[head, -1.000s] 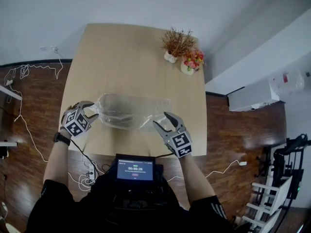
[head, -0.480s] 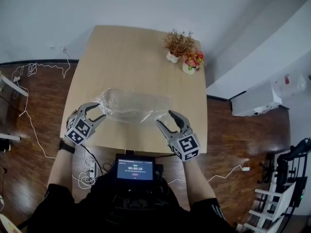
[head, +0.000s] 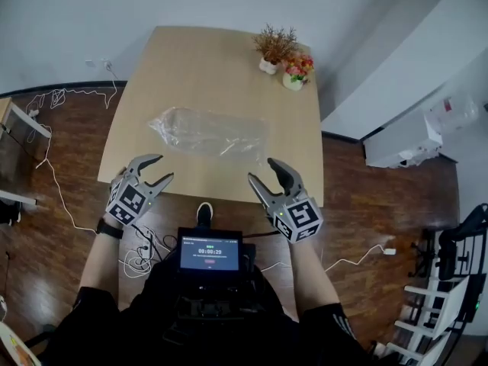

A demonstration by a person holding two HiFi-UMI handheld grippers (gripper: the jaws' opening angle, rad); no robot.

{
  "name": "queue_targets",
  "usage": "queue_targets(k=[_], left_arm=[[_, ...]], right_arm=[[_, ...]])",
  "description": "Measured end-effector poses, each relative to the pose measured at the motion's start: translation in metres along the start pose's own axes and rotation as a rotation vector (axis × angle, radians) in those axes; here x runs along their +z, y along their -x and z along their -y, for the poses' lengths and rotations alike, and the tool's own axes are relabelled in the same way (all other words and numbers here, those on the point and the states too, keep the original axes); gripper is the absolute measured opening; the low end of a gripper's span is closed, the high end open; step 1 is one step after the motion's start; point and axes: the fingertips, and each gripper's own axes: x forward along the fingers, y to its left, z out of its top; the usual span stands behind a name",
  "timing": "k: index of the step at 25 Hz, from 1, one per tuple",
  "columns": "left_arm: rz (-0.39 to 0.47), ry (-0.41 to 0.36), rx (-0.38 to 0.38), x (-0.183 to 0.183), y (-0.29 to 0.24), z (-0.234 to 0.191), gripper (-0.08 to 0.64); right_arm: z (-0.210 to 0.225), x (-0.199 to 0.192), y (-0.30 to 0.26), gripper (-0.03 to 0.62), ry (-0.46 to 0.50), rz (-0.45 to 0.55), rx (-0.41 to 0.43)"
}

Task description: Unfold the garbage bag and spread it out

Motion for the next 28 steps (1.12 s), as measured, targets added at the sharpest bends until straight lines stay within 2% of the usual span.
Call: queue_targets(k=[5, 12, 19, 24, 28], left_arm=[[0.034, 0.019, -0.002, 0.005, 0.027, 0.035, 0.225], [0.079, -0.003, -0.019, 0.014, 0.057, 0.054, 0.225], [0.124, -0.001, -0.06, 0.007, 0.086, 0.057, 0.225], [0.138, 0.024, -0.058, -0.006, 0.099, 0.048, 0.225], [0.158, 0.032, -0.04, -0.003, 0.104, 0.04, 0.224]], right_arm=[[-0.023, -0.003, 0.035, 0.278, -0.036, 0.028, -0.006], [-0.047, -0.002, 0.056, 0.275, -0.113, 0.026, -0.04], [-0.068, 0.003, 0.059, 0.272, -0.193, 0.064, -0.101], [-0.081, 0.004, 0.056, 0.268, -0.189, 0.056, -0.118], [-0.082, 0.004, 0.06, 0.262, -0.177, 0.042, -0.139]])
